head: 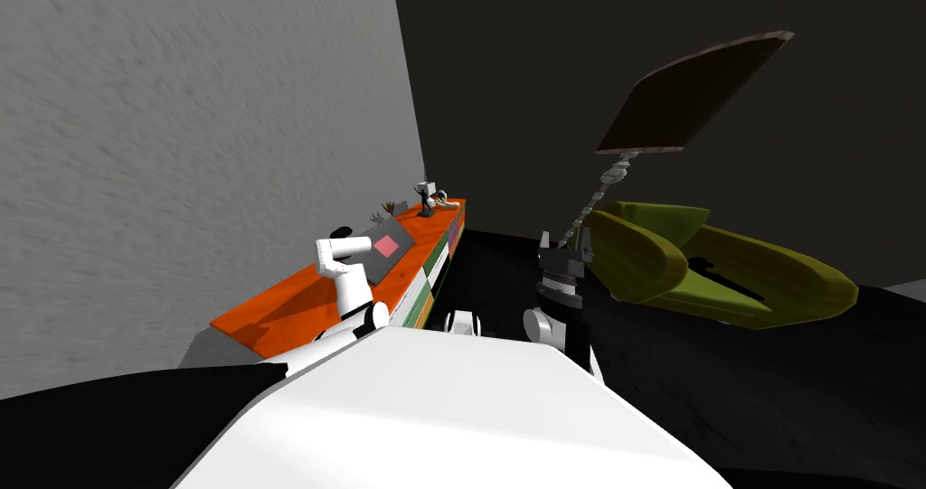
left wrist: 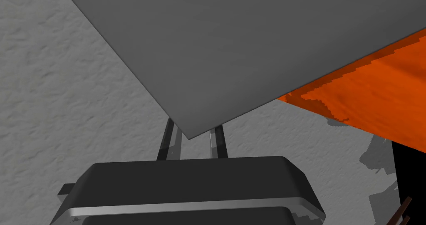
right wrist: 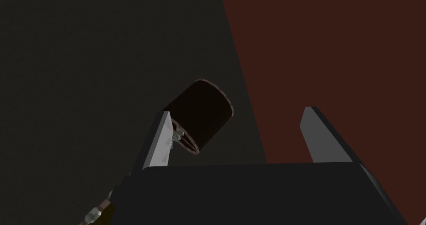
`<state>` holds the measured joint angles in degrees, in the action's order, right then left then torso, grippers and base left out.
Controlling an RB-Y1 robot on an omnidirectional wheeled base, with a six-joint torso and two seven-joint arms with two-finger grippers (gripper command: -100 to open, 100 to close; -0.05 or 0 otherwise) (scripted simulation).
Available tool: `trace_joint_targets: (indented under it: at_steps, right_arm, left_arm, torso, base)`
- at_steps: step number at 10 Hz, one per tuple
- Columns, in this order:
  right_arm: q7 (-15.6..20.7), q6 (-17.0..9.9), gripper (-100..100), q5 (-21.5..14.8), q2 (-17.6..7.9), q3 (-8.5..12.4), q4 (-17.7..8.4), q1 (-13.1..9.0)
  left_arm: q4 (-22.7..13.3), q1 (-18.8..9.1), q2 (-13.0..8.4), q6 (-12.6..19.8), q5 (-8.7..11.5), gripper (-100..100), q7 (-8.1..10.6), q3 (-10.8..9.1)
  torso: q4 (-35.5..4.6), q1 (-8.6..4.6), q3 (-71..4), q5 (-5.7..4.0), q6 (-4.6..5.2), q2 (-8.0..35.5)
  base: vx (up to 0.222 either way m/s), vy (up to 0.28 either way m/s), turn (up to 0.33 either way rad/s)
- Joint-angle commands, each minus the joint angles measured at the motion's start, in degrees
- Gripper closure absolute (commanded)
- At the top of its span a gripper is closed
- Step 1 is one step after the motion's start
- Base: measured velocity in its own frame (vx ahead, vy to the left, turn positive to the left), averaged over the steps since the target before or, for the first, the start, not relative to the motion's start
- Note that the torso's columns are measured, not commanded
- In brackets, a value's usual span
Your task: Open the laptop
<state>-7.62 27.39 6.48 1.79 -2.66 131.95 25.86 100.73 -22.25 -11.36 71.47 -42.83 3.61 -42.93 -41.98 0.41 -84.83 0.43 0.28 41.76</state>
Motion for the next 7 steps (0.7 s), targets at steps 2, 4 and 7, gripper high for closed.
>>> trace_joint_targets:
  at_steps: [2, 4, 7]
  right_arm:
    - [0.0, 0.0, 0, 0.0, 0.0, 0.0, 0.0, 0.0]
    - [0.0, 0.0, 0, 0.0, 0.0, 0.0, 0.0, 0.0]
    - [0.0, 0.0, 0, 0.0, 0.0, 0.0, 0.0, 0.0]
  left_arm:
    - [-0.4, -1.8, 1.6, 5.2, 1.3, 100, -1.56, -0.70]
    - [-0.4, -2.6, 2.0, 7.4, 1.8, 100, -2.21, -1.08]
    - [-0.6, -4.1, 2.9, 11.2, 2.8, 100, -3.50, -1.83]
  torso:
    - [0.1, -0.23, 0.0, 0.04, 0.15, 0.0]
    - [0.0, -0.58, 0.1, -0.05, 0.13, 0.1]
    - [0.2, -0.45, 0.0, 0.15, 0.32, -0.1]
  base:
    - [0.006, 0.105, -0.013]
    - [0.006, 0.075, 0.002]
    - [-0.014, 0.050, -0.053]
